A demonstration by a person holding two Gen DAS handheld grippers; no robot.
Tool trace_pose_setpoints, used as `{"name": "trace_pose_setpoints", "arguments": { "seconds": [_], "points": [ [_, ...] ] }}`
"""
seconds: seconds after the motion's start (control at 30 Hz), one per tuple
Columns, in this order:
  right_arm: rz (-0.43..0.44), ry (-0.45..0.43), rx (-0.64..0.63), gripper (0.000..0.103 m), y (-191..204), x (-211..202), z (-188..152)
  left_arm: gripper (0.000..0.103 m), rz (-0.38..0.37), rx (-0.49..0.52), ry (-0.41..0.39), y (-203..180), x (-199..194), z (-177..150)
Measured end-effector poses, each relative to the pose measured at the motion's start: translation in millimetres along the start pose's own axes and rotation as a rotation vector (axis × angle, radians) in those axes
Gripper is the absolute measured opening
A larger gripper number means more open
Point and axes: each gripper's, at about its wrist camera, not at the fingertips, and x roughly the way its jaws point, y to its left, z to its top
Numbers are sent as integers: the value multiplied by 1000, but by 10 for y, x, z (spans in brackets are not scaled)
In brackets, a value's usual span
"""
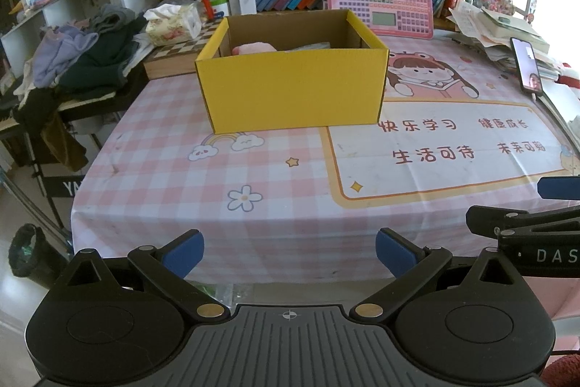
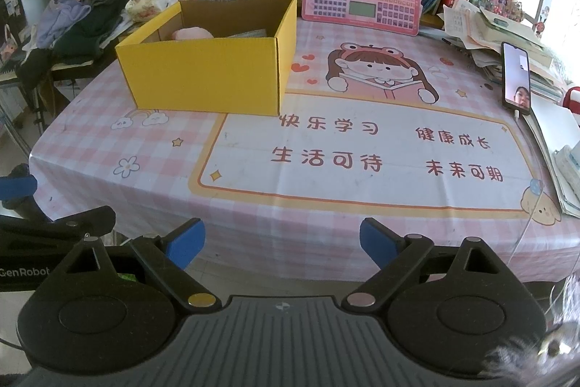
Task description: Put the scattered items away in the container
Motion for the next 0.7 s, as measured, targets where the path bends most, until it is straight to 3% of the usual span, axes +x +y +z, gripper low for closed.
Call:
{"name": "trace_pose_setpoints", "arguments": {
  "seconds": [0.7],
  "points": [
    [-7,15,0,93,36,64,27,102,-23,-12,-17,44,34,11]
  ]
}}
